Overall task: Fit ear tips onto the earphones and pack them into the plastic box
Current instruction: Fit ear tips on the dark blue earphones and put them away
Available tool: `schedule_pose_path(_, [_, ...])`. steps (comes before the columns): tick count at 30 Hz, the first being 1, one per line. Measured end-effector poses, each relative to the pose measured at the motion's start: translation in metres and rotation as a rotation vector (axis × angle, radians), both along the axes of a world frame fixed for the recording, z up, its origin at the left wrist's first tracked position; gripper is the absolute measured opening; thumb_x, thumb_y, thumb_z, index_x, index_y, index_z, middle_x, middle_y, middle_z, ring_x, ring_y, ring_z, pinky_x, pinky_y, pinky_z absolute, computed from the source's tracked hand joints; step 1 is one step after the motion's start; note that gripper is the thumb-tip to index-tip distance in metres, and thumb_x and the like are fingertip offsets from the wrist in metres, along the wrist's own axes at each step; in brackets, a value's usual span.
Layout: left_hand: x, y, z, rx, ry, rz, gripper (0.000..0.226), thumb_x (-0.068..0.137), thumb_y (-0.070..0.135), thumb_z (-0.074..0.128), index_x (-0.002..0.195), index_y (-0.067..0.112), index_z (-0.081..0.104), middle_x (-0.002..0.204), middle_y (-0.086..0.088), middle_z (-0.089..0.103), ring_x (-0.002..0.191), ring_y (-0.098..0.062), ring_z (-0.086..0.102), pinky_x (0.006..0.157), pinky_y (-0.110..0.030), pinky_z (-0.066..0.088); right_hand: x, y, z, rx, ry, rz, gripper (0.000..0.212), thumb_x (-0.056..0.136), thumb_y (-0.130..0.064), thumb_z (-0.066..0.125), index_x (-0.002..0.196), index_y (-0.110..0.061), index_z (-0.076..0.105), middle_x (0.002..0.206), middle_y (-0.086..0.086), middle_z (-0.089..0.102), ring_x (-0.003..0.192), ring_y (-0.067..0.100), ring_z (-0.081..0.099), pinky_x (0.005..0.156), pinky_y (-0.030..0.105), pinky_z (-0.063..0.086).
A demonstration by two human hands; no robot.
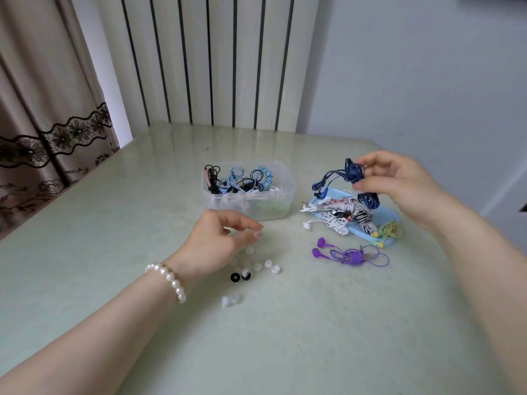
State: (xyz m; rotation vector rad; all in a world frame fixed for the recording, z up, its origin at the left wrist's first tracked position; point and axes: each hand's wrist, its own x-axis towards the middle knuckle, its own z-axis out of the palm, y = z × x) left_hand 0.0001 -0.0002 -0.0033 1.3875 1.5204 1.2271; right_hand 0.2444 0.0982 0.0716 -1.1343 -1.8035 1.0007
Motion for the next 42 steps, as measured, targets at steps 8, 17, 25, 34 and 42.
schedule_pose_path(8, [0.015,-0.01,0.015,0.02,-0.379,-0.121,0.033,0.072,0.021,0.069,0.105,0.02,0.066,0.107,0.001,0.07,0.103,-0.011,0.062,0.09,-0.022,0.047,-0.028,-0.035,-0.006,-0.392,0.202,0.41,0.03,0.065,-0.006,0.049,0.092,-0.006,0.063,0.066,0.016,0.06,0.061,0.024,0.059,0.057,0.025,0.05])
schedule_pose_path(17, [0.03,-0.019,0.019,-0.343,-0.812,-0.433,0.036,0.081,0.033,0.043,0.101,0.008,0.062,0.091,-0.005,0.07,0.081,-0.027,0.069,0.069,-0.035,0.057,-0.034,-0.042,-0.021,-0.713,0.558,0.723,0.034,0.053,-0.017,0.066,0.084,-0.008,0.057,0.08,0.021,0.061,0.075,0.033,0.062,0.069,0.038,0.052])
schedule_pose_path(25, [0.028,-0.016,0.012,-0.349,-0.845,-0.382,0.018,0.088,0.002,0.046,0.096,0.002,0.062,0.082,-0.011,0.068,0.064,-0.016,0.068,0.06,-0.026,0.057,-0.027,-0.039,-0.034,-0.644,0.442,0.485,0.042,0.043,-0.03,0.083,0.068,-0.013,0.054,0.07,0.011,0.058,0.066,0.028,0.063,0.066,0.039,0.051])
schedule_pose_path(34, [0.035,-0.022,0.008,-0.142,-0.502,-0.331,0.019,0.088,-0.001,0.051,0.102,0.006,0.063,0.07,-0.004,0.065,0.054,-0.01,0.059,0.05,-0.019,0.048,-0.029,-0.058,-0.033,-0.39,-0.207,0.441,0.038,0.059,-0.049,0.079,0.072,-0.02,0.058,0.061,0.009,0.065,0.07,0.031,0.066,0.067,0.031,0.047])
schedule_pose_path(42, [0.037,-0.023,0.008,-0.143,-0.43,-0.249,0.008,0.083,0.005,0.058,0.081,0.002,0.051,0.054,-0.008,0.063,0.047,-0.014,0.058,0.046,-0.021,0.047,-0.045,-0.069,-0.042,-0.286,-0.079,0.388,0.013,0.073,-0.001,0.067,0.086,0.002,0.067,0.074,0.015,0.07,0.054,0.007,0.064,0.053,0.02,0.052])
